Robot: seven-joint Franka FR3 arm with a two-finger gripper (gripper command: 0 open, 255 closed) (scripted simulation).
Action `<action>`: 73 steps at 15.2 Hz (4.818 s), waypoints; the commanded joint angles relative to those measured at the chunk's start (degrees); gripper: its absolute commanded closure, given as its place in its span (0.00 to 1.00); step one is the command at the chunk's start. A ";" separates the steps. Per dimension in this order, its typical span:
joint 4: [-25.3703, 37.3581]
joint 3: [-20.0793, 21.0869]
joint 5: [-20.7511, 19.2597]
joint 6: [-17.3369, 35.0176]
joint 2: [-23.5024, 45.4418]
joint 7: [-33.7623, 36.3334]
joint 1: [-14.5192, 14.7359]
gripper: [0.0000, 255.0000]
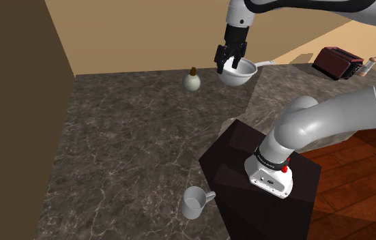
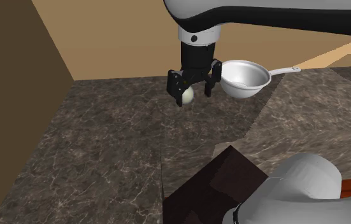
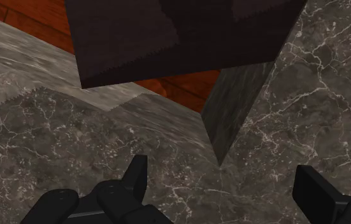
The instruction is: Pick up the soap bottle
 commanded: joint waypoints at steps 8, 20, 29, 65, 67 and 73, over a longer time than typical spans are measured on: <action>3.68 -4.91 -1.97 9.61 13.09 -5.04 -1.61 0.00; 18.33 -11.80 0.86 20.18 38.42 -14.50 -3.43 0.00; 36.44 -13.73 7.13 21.48 58.78 -21.61 -7.01 0.00; 56.88 -13.07 11.31 17.06 75.42 -24.72 -11.94 1.00; 57.72 -13.15 11.15 15.79 74.96 -24.56 -11.95 1.00; 59.69 -13.31 10.85 13.06 74.17 -24.25 -12.01 1.00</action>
